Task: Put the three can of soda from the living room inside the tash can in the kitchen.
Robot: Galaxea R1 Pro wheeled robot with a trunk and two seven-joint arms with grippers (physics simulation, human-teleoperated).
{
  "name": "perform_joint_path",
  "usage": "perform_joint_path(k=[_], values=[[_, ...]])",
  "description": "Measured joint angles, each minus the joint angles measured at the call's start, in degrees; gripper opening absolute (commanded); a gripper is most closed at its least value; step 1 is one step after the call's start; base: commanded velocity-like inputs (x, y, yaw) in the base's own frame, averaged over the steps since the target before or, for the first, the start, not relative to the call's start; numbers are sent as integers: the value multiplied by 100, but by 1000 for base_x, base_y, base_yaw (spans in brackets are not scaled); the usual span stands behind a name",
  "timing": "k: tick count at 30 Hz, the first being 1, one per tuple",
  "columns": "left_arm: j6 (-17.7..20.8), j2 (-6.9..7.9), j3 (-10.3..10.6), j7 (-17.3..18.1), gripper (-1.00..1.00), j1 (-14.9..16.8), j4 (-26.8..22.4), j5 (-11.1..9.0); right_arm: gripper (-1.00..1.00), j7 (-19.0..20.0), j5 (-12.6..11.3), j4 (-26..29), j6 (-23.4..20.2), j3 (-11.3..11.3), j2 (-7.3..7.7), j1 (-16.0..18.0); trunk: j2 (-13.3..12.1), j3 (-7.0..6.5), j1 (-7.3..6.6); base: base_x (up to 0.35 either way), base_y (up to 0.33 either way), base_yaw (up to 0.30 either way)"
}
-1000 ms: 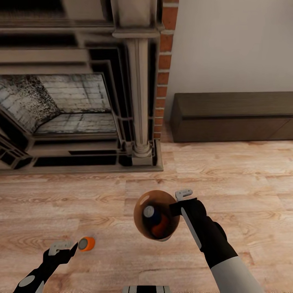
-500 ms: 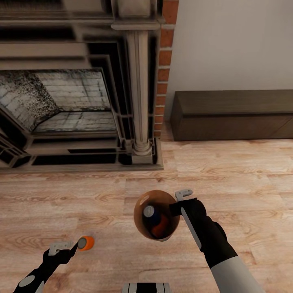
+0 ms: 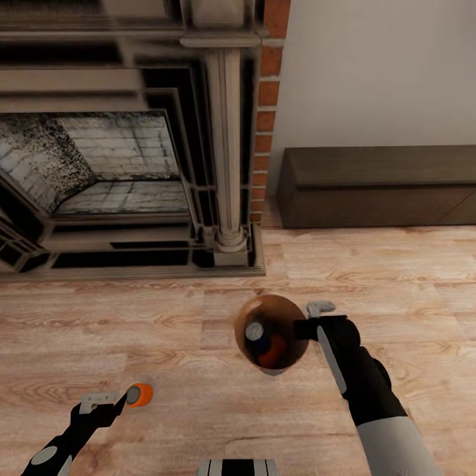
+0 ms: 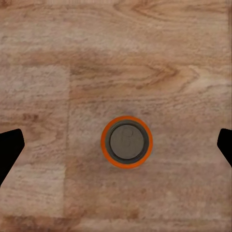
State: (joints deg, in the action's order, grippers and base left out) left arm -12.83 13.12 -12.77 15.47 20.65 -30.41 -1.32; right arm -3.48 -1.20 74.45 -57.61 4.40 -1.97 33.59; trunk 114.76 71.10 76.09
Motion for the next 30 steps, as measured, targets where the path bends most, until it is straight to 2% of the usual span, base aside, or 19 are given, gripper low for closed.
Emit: perform_joint_path(k=[2, 3, 4, 5, 8, 10, 14, 18, 20, 22, 26, 30], values=[[0, 1, 2, 0, 100, -1, -10, 0, -100, -7, 395, 197, 4, -332, 25, 42, 0, -2, -1, 0, 0, 0], [1, 0, 2, 0, 100, -1, -17, -1, -100, -9, 449, 212, -39, -520, 54, 76, 0, 0, 0, 0, 0, 0], [1, 0, 2, 0, 100, -1, -20, -1, -100, -10, 526, 305, -52, -597, 66, 94, 0, 0, 0, 0, 0, 0], [0, -1, 4, 0, 100, -1, -29, -1, -100, -9, 423, 396, -58, -731, 96, 136, 0, 0, 0, 0, 0, 0], [-1, -2, 9, 0, 100, 0, -39, 0, -100, -6, 205, 676, -55, -840, 134, 174, 0, -1, 0, 0, 0, 0], [-1, -2, 10, 0, 100, 0, -40, 0, -100, -6, 165, 703, -57, -870, 143, 182, 0, -1, 0, 0, 0, 0], [-2, -2, 11, 0, 100, 0, -44, -2, -100, -7, 252, 730, -63, -896, 151, 187, 0, 0, 0, 0, 0, 0], [-1, -3, 18, 0, 100, 0, -44, -4, -100, -1, 160, 740, -54, -902, 147, 185, 0, 0, 0, 0, 0, 0], [-1, -3, 19, 6, 100, 0, -44, -6, -100, 1, 153, 739, -53, -900, 138, 182, 79, 35, 43, 0, 0, 0], [0, -3, 20, 88, 100, 0, -44, -3, -100, 1, 175, 741, -54, -895, 129, 181, 159, 71, 87, 0, 0, 0], [4, -3, 10, 535, 100, 0, -49, 3, -100, 2, 164, 743, -53, -885, 114, 180, 319, 143, 175, 0, 0, 0], [7, -3, 5, 666, 100, 0, -67, 8, -100, 2, 161, 743, -53, -882, 111, 180, 480, 215, 263, 0, 0, 0]])
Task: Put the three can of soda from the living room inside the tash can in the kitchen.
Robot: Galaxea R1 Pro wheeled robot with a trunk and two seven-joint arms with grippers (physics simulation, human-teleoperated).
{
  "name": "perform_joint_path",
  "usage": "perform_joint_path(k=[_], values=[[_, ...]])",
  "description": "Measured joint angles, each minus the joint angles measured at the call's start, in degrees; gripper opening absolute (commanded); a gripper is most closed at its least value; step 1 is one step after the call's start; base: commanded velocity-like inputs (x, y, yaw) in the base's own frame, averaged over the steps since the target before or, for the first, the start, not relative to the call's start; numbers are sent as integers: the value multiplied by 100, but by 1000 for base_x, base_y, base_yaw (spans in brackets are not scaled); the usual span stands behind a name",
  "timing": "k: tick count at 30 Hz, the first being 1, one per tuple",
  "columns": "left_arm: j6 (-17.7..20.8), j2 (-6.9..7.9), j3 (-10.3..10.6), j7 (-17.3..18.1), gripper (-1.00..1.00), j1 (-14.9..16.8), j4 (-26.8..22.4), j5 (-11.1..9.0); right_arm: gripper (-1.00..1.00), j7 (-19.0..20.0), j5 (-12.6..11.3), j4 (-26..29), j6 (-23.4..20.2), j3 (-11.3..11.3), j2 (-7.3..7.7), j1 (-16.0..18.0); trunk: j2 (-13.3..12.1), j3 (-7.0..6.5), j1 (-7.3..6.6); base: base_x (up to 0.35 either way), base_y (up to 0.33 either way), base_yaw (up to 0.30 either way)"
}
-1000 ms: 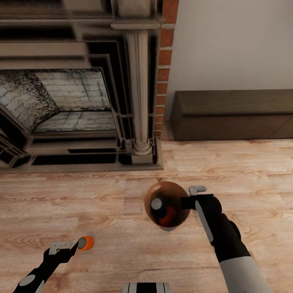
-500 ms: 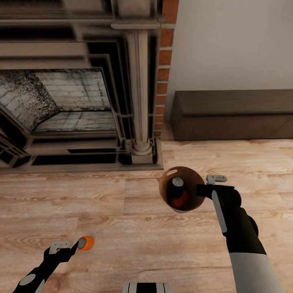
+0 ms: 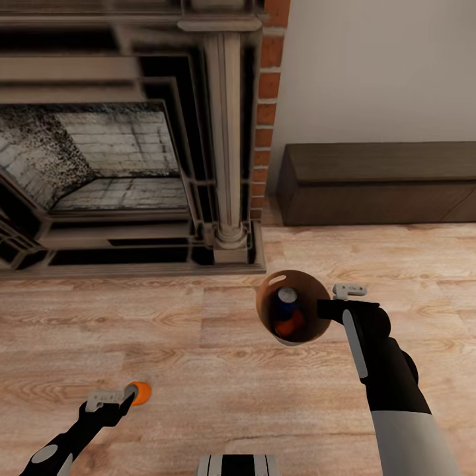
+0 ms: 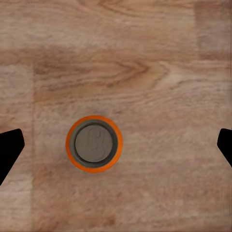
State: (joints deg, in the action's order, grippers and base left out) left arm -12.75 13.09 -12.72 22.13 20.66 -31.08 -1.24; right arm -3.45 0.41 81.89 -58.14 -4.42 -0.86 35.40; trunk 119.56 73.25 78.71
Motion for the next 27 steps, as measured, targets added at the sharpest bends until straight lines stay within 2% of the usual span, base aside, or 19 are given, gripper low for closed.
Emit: perform_joint_path(k=[8, 12, 22, 27], values=[[1, 0, -19, 34, 100, 0, -12, 2, -100, 0, 1, -3, 3, 1, -1, 0, 321, 144, 176, 0, 0, 0], [1, 2, -34, 23, 100, 0, -12, 1, -100, 0, 9, 0, 7, -1, -1, 1, 323, 144, 176, 0, 0, 0], [9, 5, -45, 20, 100, 0, -14, 2, -100, 0, 0, -1, 9, 2, -6, 0, 722, 323, 395, 0, 0, 0], [5, 6, -46, 19, 100, 0, -18, 1, -100, 0, 4, 1, 8, 3, -9, 1, 724, 324, 396, 0, 0, 0]])
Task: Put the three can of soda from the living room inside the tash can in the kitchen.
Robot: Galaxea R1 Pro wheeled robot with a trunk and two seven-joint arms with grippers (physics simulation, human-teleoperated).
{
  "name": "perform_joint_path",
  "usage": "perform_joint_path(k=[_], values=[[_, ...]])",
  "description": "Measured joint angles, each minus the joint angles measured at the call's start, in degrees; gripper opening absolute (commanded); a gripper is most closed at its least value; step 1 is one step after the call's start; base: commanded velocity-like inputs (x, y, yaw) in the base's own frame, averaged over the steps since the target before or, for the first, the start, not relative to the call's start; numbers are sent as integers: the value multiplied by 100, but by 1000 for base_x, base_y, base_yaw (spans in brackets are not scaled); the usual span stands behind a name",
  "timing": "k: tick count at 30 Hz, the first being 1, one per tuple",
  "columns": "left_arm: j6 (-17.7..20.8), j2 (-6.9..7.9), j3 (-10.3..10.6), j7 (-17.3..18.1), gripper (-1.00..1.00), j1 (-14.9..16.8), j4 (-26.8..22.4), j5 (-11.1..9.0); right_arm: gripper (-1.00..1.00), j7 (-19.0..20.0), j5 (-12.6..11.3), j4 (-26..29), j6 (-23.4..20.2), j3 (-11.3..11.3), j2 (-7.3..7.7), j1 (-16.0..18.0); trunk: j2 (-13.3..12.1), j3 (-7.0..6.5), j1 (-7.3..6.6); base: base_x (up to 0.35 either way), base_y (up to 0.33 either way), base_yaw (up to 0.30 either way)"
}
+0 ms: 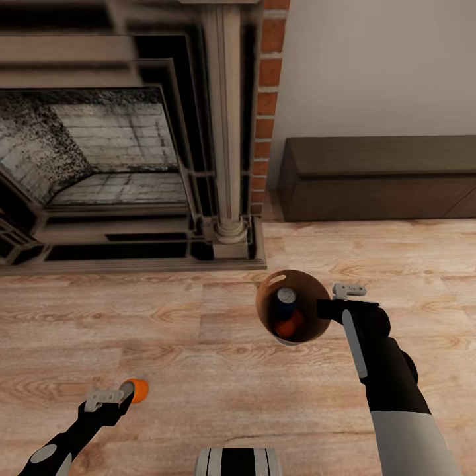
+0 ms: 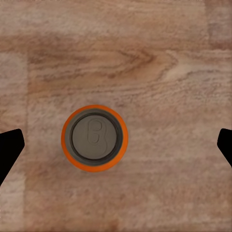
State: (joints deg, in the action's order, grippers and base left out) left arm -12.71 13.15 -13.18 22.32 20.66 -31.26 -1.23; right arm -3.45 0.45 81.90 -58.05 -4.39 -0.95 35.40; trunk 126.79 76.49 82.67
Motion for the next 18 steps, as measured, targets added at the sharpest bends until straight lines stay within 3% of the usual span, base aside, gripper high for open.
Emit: perform_joint_path(k=[9, 14, 18], values=[[8, -1, 0, 0, 100, 0, -2, 0, -100, -1, 45, -6, -2, -1, 0, 0, 0, 0, 0, 16, 40, 0], [6, -4, 0, 0, 100, 0, 1, 0, -100, 1, -54, -3, 3, -10, -1, 0, 0, 0, 0, 18, 40, 0], [1, -2, 0, -4, 100, 0, 4, 0, -100, -1, 42, -2, -4, -12, 0, -11, 0, 0, 0, 4, 8, 0]])
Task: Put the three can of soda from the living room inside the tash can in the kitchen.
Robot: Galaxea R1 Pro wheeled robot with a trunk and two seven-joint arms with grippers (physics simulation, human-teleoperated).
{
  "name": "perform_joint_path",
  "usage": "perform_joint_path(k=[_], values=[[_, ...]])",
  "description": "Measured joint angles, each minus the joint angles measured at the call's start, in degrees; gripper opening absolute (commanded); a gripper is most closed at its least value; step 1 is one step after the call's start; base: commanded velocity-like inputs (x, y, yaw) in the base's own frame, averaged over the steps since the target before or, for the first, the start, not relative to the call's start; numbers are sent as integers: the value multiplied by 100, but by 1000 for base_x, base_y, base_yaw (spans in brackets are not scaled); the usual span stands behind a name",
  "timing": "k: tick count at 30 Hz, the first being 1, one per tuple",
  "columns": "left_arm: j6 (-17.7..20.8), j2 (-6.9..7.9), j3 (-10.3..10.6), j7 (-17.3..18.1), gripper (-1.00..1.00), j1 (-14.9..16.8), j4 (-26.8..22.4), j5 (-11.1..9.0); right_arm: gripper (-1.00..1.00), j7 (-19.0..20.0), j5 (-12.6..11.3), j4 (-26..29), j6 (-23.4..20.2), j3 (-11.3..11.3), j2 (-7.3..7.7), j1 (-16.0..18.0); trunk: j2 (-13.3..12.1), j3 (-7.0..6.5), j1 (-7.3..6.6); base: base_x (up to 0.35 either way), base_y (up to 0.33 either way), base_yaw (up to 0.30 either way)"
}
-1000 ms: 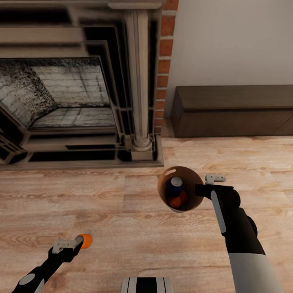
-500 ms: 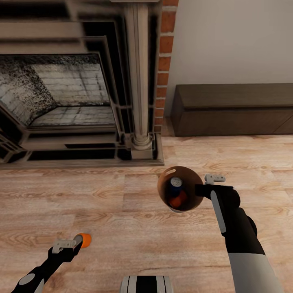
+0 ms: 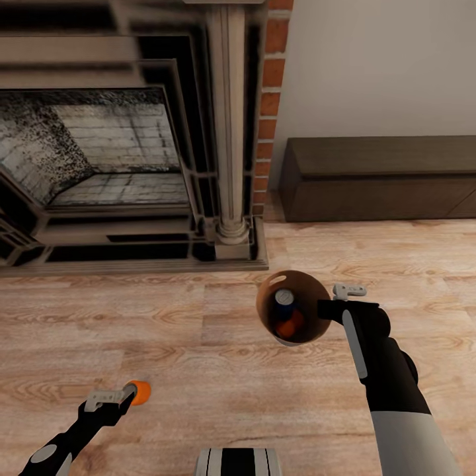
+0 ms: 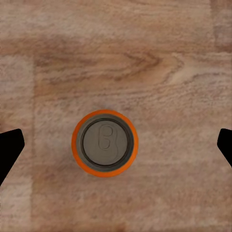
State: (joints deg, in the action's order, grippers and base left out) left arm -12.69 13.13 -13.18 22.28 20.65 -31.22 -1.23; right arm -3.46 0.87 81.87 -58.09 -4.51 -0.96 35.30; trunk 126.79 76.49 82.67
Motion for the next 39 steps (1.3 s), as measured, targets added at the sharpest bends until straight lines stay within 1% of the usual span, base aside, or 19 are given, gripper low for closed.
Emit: perform_joint_path(k=[6, 7, 9, 10, 12, 14, 18, 24, 39], values=[[-1, -2, 4, -24, 100, 0, -1, 8, -100, 1, -65, -1, 5, 16, 0, -6, 0, 0, 0, 1, 1, 0], [1, -3, 6, -88, 100, 0, -3, 7, -100, 1, -54, 1, 4, 18, 0, -6, 0, 0, 0, 0, 0, 0], [2, -3, 9, -352, 100, 0, -5, 0, -100, 1, -34, -1, 3, 19, 0, -6, 0, 0, 0, 0, 0, 0], [-2, -4, 12, -651, 100, 0, -6, -9, -100, 0, -32, -3, 3, 20, 0, -7, 0, 0, 0, 0, 0, 0], [-12, -4, 20, -855, 100, 0, -7, -14, -100, 1, -44, -3, 4, 20, 0, -7, 0, 0, 0, 0, 0, 0], [-16, -4, 28, -926, 100, 0, -7, -16, -100, 1, -57, -5, 4, 21, 0, -7, 0, 0, 0, 0, 0, 0], [-20, -4, 33, -979, 100, 0, -16, -14, -100, 1, -44, -6, 4, 21, 0, -7, 0, 0, 0, 0, 0, 0], [-14, -7, 44, -994, 100, 0, -174, -17, -100, 1, -52, -6, 4, 21, -3, -7, 0, 0, 0, 0, 0, 0], [-9, -27, 70, -980, 100, 0, -133, -13, -100, 1, -37, -6, 4, 21, 0, -7, 0, 0, 0, 0, 0, 0]])
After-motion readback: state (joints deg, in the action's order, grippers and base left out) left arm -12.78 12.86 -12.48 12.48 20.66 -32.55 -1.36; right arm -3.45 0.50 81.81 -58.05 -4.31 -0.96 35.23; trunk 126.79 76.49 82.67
